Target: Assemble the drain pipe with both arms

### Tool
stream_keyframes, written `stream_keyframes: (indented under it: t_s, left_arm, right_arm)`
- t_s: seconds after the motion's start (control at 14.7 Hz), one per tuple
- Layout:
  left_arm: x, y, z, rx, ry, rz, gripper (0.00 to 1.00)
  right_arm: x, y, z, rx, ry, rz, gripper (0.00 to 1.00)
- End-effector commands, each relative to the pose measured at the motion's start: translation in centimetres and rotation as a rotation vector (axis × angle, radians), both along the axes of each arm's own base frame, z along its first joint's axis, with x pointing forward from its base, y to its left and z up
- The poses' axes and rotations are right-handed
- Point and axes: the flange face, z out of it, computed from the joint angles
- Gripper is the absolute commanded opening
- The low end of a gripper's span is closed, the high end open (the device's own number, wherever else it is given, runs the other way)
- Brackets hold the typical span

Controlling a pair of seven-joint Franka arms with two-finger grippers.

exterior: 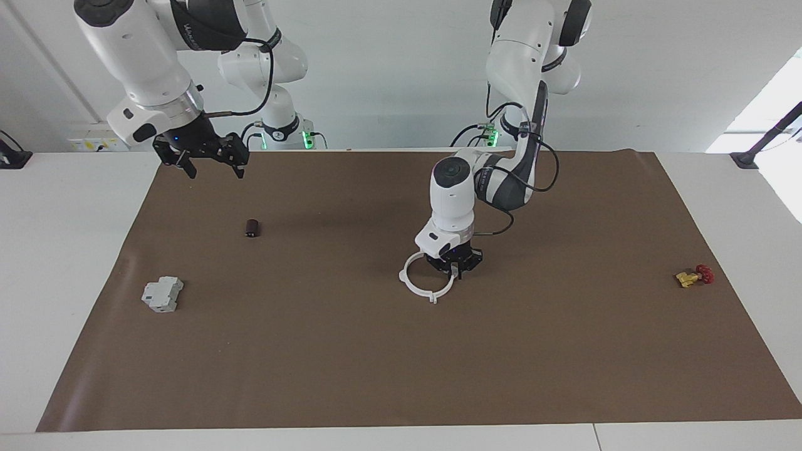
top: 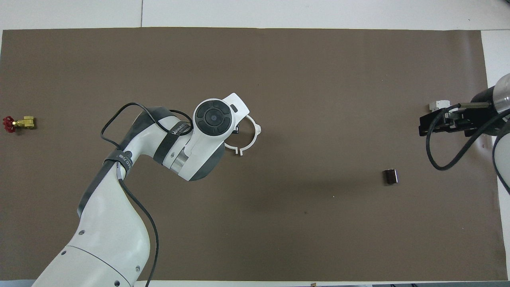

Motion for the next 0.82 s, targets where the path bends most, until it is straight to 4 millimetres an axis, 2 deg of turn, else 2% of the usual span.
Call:
stream_keyframes:
  t_s: [0.0,0.14,0.41,0.54,0.75]
  left_arm:
    - [-0.71,0.12,-0.06,0.007,-0.012,0.0,0.03]
    - [-0.73,0.12,-0.08,0.007,-0.01,0.003,0.08]
    - [-0.87,-0.14,0.04,0.003,-0.013,0.001,0.09]
    - [-0.9,-0.11,0.0,0.006,-0.01,0.002,0.15]
    - [-1.28,-0.55,-0.05,0.009,-0.007,0.0,0.16]
  right_arm:
    - [-0.02,-0.99,-0.71,-0.005,-0.005,-0.003,1.0]
    - [0.1,-0.83,-0.69,-0.005,-0.016,-0.006,1.0]
    - [0.34,-1.05,-0.58,-0.011,-0.036,-0.006,1.0]
    - [0.37,-1.05,-0.56,-0.011,-0.039,-0.006,1.0]
    - [0.37,-0.97,-0.56,-0.011,-0.039,-0.004,1.0]
